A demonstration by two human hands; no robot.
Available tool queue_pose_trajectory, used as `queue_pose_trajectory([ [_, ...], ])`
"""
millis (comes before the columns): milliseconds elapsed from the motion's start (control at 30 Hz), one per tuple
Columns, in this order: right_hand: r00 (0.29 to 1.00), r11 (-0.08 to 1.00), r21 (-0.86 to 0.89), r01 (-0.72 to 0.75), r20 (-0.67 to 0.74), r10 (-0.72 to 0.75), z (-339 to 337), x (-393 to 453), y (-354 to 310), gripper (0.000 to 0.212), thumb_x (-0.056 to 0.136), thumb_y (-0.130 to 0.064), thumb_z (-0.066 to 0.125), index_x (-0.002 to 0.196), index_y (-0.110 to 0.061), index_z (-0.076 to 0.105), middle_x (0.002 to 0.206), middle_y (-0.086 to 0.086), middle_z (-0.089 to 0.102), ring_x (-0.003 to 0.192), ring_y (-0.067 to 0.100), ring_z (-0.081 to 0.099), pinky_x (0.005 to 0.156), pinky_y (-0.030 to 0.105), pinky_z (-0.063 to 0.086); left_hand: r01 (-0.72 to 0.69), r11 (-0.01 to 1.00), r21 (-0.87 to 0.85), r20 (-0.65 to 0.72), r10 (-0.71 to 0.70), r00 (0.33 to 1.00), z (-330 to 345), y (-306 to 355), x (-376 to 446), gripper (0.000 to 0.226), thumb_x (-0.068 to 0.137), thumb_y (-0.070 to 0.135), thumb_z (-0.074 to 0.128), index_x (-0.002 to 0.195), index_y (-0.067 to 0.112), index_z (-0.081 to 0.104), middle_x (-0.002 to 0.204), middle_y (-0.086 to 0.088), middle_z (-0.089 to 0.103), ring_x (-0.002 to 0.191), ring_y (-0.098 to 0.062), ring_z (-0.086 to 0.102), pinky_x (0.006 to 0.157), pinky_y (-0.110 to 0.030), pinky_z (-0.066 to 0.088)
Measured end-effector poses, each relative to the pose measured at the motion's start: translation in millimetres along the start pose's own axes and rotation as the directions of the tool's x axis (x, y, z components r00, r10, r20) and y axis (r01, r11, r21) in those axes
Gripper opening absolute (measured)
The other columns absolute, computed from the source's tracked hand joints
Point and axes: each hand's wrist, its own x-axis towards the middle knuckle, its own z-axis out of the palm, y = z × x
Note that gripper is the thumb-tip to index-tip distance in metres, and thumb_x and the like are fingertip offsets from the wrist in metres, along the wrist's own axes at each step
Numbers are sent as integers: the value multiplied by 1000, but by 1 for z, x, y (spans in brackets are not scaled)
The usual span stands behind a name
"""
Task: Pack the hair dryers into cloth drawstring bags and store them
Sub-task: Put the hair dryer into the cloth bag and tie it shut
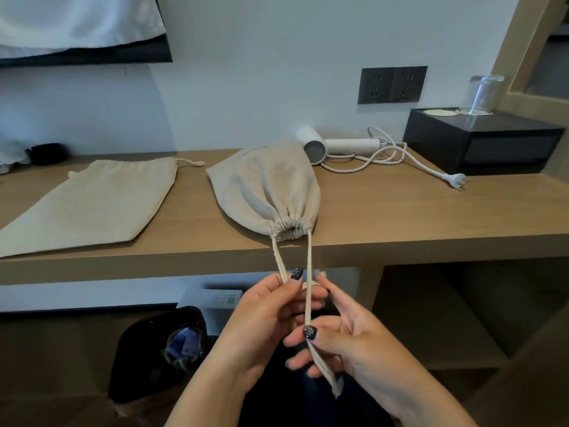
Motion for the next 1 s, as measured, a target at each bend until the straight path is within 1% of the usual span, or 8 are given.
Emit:
queue_pose_trajectory([
  [67,1000,998,-61,-26,-11,25,2,3,-1,45,95,-2,52,132,-26,43,95,20,74,78,30,72,62,27,56,-17,998,-60,14,18,1000,0,1,0,20,83,16,57,94,0,62,84,-14,72,67,-14,67,60,-23,54],
  [167,995,989,-115,-89,-52,83,2,5,-1,22,96,-10,54,117,-16,57,94,14,75,79,25,72,66,27,57,-33,995,-91,25,36,999,-4,1,1,25,78,16,60,97,0,59,82,-14,70,64,-14,64,57,-22,53],
  [300,989,981,-160,-110,-115,92,0,6,4,13,95,-13,56,103,-6,63,91,13,76,77,23,72,64,28,55,-41,987,-155,-4,41,999,-9,0,2,16,79,12,61,94,7,57,74,-10,65,57,-11,59,53,-22,53],
  [400,978,972,-220,-80,-206,34,-8,3,9,8,94,-9,57,95,-6,64,86,12,76,75,24,72,62,27,54,-45,981,-191,-55,35,998,-11,0,2,7,77,13,61,82,9,59,67,-6,56,45,-5,44,40,-16,40],
  [500,965,927,-374,-37,-255,-65,-16,-7,8,8,93,-11,60,93,-10,67,87,1,76,80,18,73,66,24,53,-50,970,-240,-80,32,996,-13,2,2,6,78,12,60,74,8,58,64,-4,49,39,-2,29,34,-12,21],
  [600,937,894,-429,133,-239,-254,-19,-22,-5,8,87,-9,65,88,-12,72,86,-1,76,80,13,73,67,18,54,-42,986,-159,-77,30,997,-14,0,1,14,89,9,56,75,8,57,59,-2,46,38,-2,26,33,-12,18],
  [767,760,665,-623,412,-168,-628,-9,-29,-33,10,79,-14,70,85,-21,75,79,-5,74,76,10,70,69,18,55,-71,997,-12,-54,70,996,-9,-3,1,15,89,8,57,73,9,57,54,1,42,41,-4,23,34,-13,18],
  [1000,685,491,-684,539,16,-729,4,17,-70,19,83,1,68,91,-15,75,78,-5,73,64,10,71,66,22,58,-90,996,-25,-45,89,995,-8,-2,-1,9,73,17,64,77,8,63,55,0,39,39,-2,21,34,-12,16],
])
